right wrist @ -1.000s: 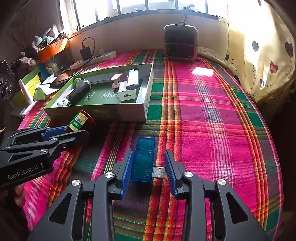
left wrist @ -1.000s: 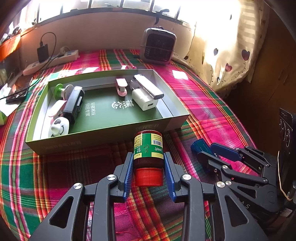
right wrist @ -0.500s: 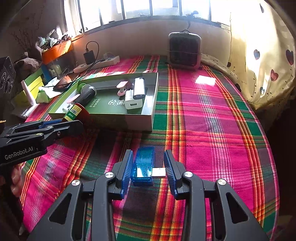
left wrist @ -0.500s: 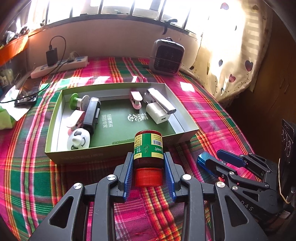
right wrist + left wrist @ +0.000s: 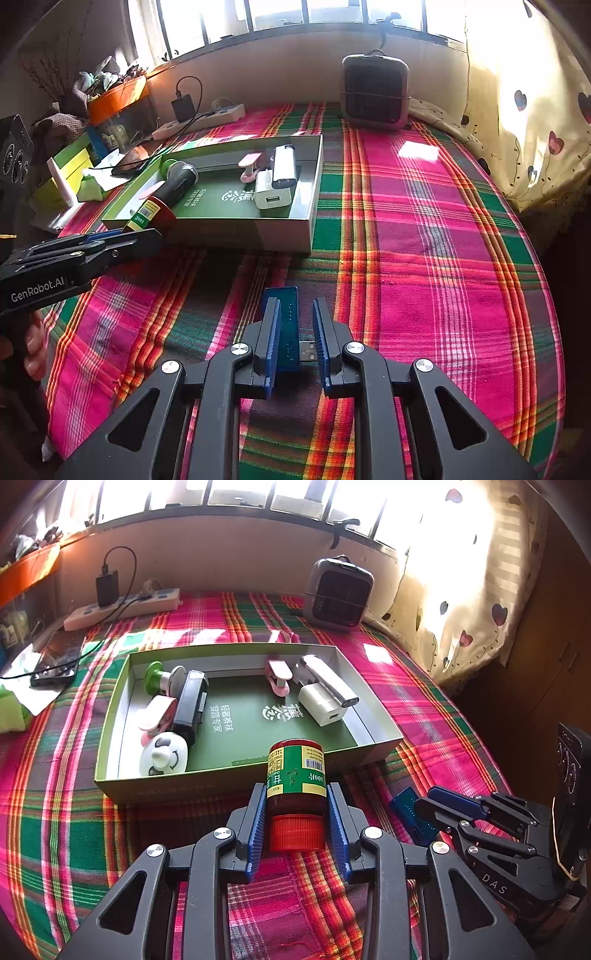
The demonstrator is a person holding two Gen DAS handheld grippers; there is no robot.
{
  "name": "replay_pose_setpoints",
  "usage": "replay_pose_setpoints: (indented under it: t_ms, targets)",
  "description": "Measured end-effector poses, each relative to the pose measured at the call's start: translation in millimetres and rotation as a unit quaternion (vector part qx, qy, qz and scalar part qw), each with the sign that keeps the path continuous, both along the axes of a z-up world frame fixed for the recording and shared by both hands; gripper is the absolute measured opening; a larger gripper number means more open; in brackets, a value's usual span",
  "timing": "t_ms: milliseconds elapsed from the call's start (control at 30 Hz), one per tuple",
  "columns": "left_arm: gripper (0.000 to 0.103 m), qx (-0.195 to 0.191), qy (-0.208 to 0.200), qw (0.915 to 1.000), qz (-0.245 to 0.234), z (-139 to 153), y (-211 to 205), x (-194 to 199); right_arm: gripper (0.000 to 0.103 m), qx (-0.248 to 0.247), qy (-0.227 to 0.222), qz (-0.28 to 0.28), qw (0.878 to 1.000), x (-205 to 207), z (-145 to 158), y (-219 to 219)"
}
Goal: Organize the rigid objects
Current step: 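Carry the bottle in the left tool and USB stick in the right tool into the box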
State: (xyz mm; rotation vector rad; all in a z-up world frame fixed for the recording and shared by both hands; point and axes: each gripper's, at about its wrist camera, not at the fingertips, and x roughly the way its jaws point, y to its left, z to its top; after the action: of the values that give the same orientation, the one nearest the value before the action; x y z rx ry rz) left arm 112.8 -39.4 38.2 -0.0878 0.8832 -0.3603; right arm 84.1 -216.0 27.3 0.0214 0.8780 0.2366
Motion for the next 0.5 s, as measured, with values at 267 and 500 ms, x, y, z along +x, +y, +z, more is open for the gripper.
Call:
replay_pose_setpoints:
  t_ms: [267, 500]
  targets:
    - [0.031, 0.0, 0.0, 1.0, -0.001, 0, 0, 0, 0.032, -0.011, 0.016, 0.025, 1.0, 7, -8, 12]
    - [0.031, 0.001, 0.003, 1.0, -0.002, -1, -2, 0, 0.032, -0.041, 0.014, 0.029, 0.999, 4, -12, 18]
